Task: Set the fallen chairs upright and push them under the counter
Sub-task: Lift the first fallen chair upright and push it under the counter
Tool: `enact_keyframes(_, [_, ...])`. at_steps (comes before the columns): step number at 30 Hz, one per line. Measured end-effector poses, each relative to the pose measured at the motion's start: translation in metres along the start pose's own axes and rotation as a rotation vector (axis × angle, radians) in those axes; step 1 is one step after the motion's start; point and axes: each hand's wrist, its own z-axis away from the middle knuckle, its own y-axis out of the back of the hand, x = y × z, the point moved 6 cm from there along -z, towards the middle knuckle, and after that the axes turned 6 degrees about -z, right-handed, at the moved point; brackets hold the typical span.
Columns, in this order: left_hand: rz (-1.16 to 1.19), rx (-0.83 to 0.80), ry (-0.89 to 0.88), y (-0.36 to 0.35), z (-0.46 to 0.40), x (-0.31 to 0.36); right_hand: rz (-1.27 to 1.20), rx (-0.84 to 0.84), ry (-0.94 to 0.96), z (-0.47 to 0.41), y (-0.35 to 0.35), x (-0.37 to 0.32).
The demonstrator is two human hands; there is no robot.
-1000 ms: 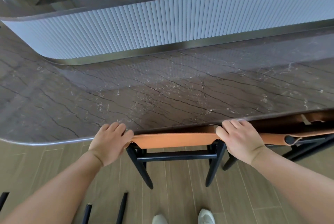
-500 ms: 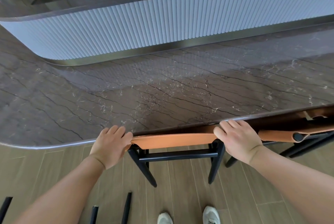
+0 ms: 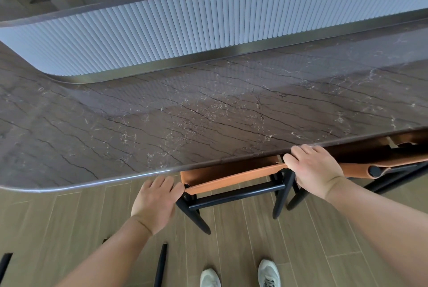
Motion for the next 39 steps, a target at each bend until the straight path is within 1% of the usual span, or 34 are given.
enact_keyframes(4, [-0.015,0.002,-0.003,0.002,-0.004,0.001,-0.006,0.000,-0.001,0.001,-0.002,0.002])
enact_keyframes(7, [-0.035,-0.007,-0.013,0.006,-0.008,-0.009,0.003,0.035,0.000,-0.002,-0.001,-0.002])
enact_keyframes(12, [-0.076,-0.054,0.026,0.007,-0.012,-0.031,-0.023,0.089,0.049,-0.008,-0.002,-0.022])
enact_keyframes(18, [-0.071,-0.039,-0.022,0.003,-0.011,-0.037,-0.010,0.114,0.044,-0.010,-0.003,-0.024])
enact_keyframes(24, [-0.047,0.006,0.002,-0.002,-0.004,-0.036,0.003,0.114,0.038,-0.007,-0.006,-0.028])
enact_keyframes(33, [-0.049,-0.049,0.066,-0.009,0.003,-0.030,-0.028,0.093,0.028,-0.002,-0.007,-0.031])
enact_keyframes(39, [-0.035,-0.045,0.064,-0.011,0.011,-0.022,-0.037,0.085,0.015,0.009,-0.014,-0.036])
